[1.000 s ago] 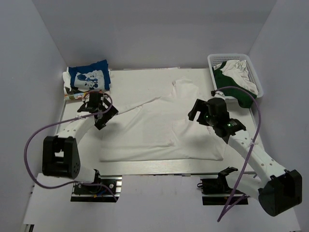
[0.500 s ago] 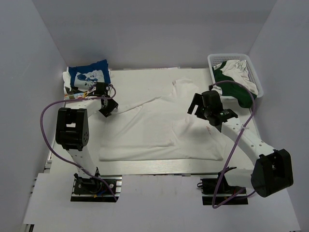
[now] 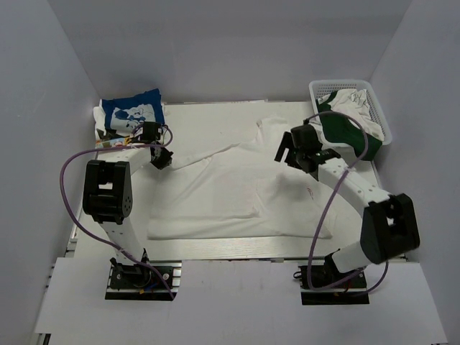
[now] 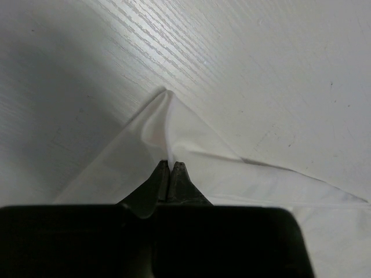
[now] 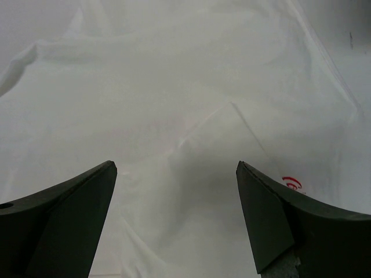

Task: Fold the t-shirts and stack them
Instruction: Grap the side of the flattened tshirt furthest away from the robot with both arms

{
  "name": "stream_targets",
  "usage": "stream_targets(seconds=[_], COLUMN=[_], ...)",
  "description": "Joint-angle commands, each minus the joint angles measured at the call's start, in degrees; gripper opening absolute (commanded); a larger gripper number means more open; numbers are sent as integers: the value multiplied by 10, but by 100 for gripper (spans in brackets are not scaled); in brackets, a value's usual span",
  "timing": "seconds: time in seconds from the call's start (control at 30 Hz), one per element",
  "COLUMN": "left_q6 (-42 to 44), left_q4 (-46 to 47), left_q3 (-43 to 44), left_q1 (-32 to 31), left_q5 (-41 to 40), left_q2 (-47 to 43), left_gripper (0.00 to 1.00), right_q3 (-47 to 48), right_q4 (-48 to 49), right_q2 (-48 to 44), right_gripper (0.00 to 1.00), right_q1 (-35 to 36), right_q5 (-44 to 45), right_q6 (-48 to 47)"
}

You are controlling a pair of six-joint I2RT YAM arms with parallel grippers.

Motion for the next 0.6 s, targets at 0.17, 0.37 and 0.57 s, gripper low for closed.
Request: stream_targets(seconds=[0.17, 0.37, 0.57], left_q6=[13, 23, 29], left_q4=[14, 20, 32], left_q3=[-10, -17, -17], left_q1=[2, 2, 2], left_q5=[6, 6, 13], left_q2=[-32, -43, -48], left_gripper=[0, 0, 0], right_q3=[262, 496, 598], right_q4=[20, -11, -8], right_q2=[247, 420, 517], right_gripper=[90, 90, 90], right_q1=[-3, -32, -68], right_q5=[54, 52, -11], right_q6=[-98, -170, -186])
